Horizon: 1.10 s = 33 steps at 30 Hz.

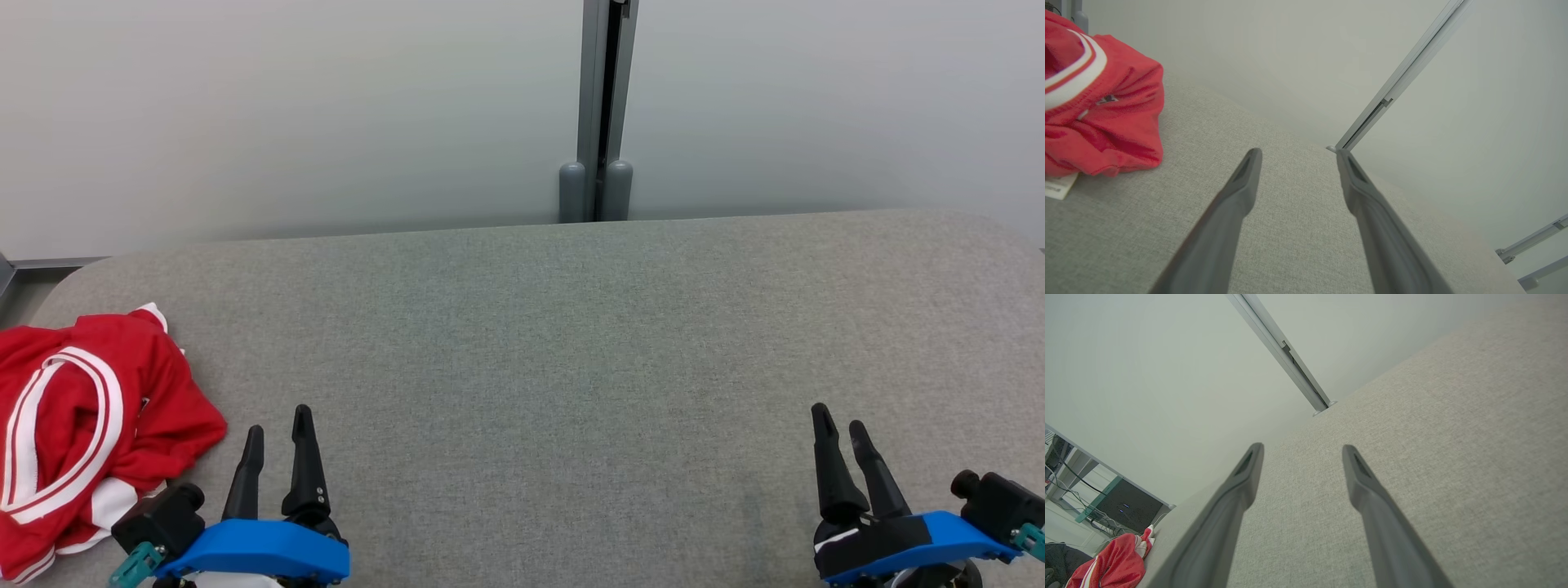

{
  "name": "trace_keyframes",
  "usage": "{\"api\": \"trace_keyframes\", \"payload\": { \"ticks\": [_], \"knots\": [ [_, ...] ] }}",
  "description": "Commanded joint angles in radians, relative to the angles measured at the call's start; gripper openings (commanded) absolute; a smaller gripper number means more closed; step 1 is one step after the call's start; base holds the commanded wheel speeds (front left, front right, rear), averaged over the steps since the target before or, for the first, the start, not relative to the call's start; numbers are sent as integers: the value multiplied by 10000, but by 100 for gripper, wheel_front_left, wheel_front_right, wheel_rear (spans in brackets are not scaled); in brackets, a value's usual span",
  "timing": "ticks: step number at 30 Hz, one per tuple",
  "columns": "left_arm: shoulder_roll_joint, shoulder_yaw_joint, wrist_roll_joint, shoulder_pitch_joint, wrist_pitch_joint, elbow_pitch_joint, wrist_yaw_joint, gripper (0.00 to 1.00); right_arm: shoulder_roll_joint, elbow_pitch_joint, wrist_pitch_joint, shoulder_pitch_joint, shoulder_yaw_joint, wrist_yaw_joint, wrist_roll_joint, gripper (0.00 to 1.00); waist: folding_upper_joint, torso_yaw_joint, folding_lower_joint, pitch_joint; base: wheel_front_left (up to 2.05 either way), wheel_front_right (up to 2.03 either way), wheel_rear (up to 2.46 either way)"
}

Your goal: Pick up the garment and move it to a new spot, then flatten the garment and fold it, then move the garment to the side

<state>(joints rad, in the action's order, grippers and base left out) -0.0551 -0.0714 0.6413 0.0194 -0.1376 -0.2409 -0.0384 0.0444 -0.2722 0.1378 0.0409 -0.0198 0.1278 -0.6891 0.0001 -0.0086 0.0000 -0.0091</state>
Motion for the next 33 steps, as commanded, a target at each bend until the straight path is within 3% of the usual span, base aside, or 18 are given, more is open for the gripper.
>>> {"api": "trace_keyframes", "payload": {
  "ticks": [1, 33],
  "knots": [
    [-40, -25, -314, 11, -114, 90, 35, 100, 70, 57, 112, 37, 22, 35, 320, 100, -1, -1, 0, -1, 0, 0, 0],
    [-26, -438, -2931, -175, -858, -351, 279, 100, 83, -165, 857, -87, 175, 37, 3334, 100, -1, 11, 0, -84, 0, 0, 0]
  ]
}}
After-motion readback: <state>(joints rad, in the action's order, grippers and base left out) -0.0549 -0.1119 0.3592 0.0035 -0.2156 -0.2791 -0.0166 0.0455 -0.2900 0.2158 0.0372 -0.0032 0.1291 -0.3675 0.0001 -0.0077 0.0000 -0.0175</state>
